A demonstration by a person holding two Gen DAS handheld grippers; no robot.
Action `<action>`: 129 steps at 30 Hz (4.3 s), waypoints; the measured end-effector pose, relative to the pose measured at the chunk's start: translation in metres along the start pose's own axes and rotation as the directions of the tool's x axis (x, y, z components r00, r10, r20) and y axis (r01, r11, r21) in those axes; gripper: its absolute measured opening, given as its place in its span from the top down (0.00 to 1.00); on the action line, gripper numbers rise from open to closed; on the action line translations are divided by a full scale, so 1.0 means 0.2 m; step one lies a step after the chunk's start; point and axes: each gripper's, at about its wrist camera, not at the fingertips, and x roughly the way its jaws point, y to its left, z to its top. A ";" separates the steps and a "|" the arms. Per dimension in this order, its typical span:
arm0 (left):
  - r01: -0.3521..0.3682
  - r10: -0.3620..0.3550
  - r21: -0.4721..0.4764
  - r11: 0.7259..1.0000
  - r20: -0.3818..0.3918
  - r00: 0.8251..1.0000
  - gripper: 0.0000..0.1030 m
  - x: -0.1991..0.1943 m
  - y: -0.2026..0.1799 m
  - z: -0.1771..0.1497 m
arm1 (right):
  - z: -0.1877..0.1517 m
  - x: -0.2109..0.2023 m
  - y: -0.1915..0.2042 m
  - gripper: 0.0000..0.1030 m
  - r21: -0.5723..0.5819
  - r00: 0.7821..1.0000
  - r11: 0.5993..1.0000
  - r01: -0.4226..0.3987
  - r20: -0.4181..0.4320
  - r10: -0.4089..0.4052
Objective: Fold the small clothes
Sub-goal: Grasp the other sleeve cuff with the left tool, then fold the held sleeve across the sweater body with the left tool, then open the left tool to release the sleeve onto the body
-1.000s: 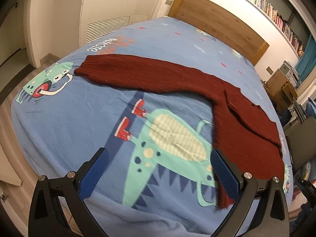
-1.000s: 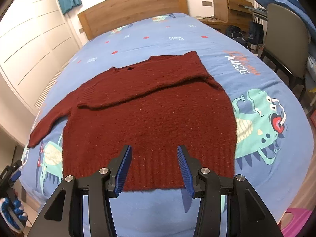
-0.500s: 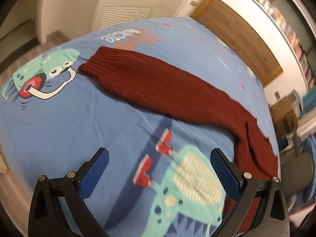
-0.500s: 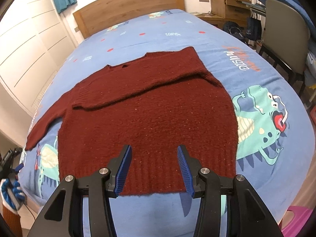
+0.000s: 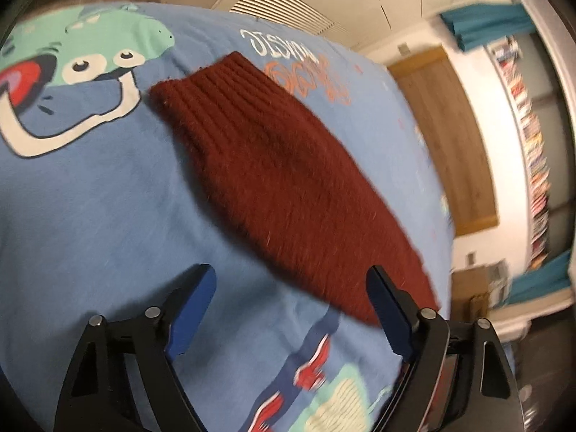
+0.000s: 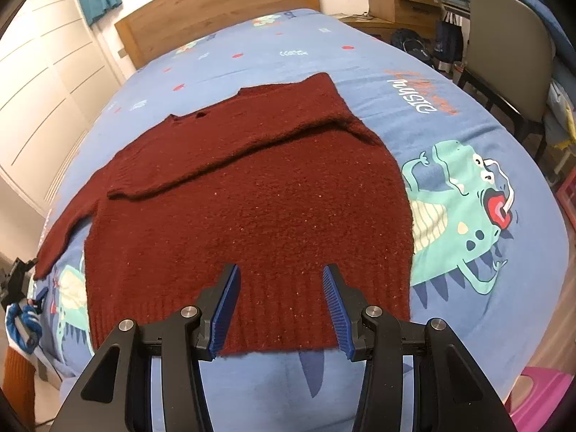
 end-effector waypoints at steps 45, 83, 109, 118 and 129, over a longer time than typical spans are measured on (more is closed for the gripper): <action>0.445 -0.452 -0.111 0.889 -0.048 0.891 0.94 0.18 -0.79 0.09 | 0.03 -0.02 -0.36 0.52 0.108 0.994 0.989 -0.098 0.066 0.091; 0.300 -0.036 0.350 0.888 -0.596 0.802 0.94 0.98 -1.42 -1.52 | 0.04 0.07 -0.98 0.52 0.239 0.996 0.968 -0.077 0.053 0.066; 0.362 0.014 0.474 0.802 -0.623 0.782 0.70 0.93 -1.83 -1.67 | 0.04 0.06 -0.98 0.52 0.237 0.996 0.968 -0.080 0.066 0.066; 0.199 0.144 0.733 0.651 -0.377 0.915 0.67 0.84 -1.78 -1.72 | 0.03 0.03 -1.02 0.52 0.254 0.995 0.964 -0.076 0.077 0.058; 0.147 0.277 0.886 0.440 -0.289 0.916 0.40 0.75 -1.60 -2.03 | 0.02 0.04 -0.98 0.52 0.250 0.995 0.965 -0.085 0.074 0.068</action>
